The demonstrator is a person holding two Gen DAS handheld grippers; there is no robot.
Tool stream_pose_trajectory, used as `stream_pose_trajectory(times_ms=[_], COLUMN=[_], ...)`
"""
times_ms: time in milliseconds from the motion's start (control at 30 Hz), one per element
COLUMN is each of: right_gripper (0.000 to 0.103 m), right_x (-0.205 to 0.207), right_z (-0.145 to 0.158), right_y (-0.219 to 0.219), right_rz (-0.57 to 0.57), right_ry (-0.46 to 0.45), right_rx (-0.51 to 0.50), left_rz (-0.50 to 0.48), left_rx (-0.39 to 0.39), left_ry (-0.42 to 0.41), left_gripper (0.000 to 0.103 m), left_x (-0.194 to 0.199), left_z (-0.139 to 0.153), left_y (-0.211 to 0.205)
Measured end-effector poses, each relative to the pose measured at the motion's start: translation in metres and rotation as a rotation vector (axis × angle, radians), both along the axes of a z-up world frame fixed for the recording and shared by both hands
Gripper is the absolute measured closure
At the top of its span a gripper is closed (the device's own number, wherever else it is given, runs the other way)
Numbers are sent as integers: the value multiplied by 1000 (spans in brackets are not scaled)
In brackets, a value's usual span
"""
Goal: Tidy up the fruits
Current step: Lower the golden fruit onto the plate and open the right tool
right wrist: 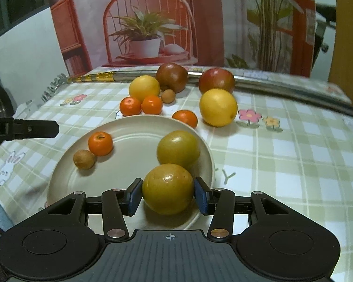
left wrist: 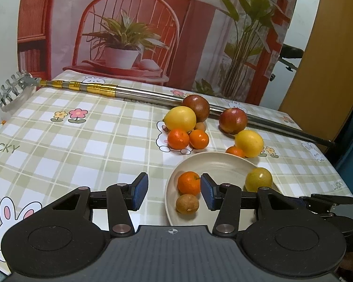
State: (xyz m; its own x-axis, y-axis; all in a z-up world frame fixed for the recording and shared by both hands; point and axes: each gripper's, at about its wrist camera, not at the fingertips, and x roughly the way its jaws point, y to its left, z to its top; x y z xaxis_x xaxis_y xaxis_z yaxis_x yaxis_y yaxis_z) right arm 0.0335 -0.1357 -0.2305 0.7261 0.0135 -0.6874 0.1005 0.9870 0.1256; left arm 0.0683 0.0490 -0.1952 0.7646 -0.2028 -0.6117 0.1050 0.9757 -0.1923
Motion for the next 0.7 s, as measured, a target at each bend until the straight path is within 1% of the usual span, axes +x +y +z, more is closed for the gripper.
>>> stream_pose_trajectory(times_ms=[233,333,433,600,700], right_gripper=[60,56,50,50,50], right_x=[-5,-13,-20,-30,-32], right_z=[-1,0,4,8,9], right_y=[7,11,12,5,3], right_rz=[23,20,-3,-78,-100], right_ry=[-26,-61,-103,-154,-171], right_rx=[-79,-117,-125,-97,-93], left_rz=[-3,-3,0,-1,-1], left_rx=[9,9,7,10,11], left_ry=[-1,-3,-4,-5,-4], left_gripper=[52,52,52,51,51], left_x=[0,-1,-1,-2,-2], left_z=[1,1,1,1,1], left_y=[-3,-3,-2,-3,-3])
